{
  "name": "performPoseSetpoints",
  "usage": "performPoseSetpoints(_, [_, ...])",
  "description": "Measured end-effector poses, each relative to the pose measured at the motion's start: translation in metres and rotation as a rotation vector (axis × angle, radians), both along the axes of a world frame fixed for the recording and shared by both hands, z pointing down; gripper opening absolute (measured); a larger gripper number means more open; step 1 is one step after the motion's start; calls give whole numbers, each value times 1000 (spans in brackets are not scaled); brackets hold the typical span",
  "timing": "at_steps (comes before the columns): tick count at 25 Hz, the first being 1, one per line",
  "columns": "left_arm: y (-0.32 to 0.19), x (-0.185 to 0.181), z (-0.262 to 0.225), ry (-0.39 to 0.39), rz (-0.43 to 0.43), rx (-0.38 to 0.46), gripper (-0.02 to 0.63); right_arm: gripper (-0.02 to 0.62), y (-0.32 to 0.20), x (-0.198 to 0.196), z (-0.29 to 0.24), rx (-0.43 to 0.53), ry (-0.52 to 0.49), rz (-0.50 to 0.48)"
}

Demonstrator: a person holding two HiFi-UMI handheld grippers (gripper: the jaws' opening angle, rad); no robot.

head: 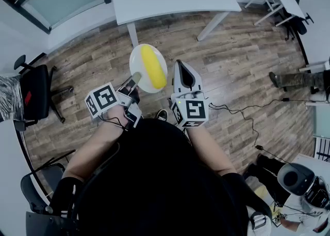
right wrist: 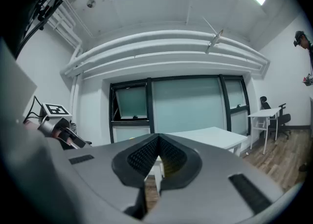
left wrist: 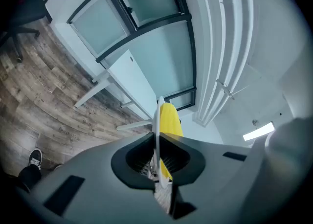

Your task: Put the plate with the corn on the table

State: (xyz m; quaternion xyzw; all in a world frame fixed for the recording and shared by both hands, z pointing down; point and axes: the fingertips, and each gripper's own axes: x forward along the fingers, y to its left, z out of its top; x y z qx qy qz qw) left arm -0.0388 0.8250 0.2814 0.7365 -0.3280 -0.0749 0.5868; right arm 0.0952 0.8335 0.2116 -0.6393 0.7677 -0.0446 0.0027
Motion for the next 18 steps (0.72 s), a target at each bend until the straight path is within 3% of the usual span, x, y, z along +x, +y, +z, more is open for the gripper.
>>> performPoseSetpoints(15, [5,36,-4,-6,-14,6,18,0,12,45,3,-4,-38,-16])
performPoseSetpoints(18, [3,43,-4,-1,-25,8,18,0,10,53,0,2,-116,-41])
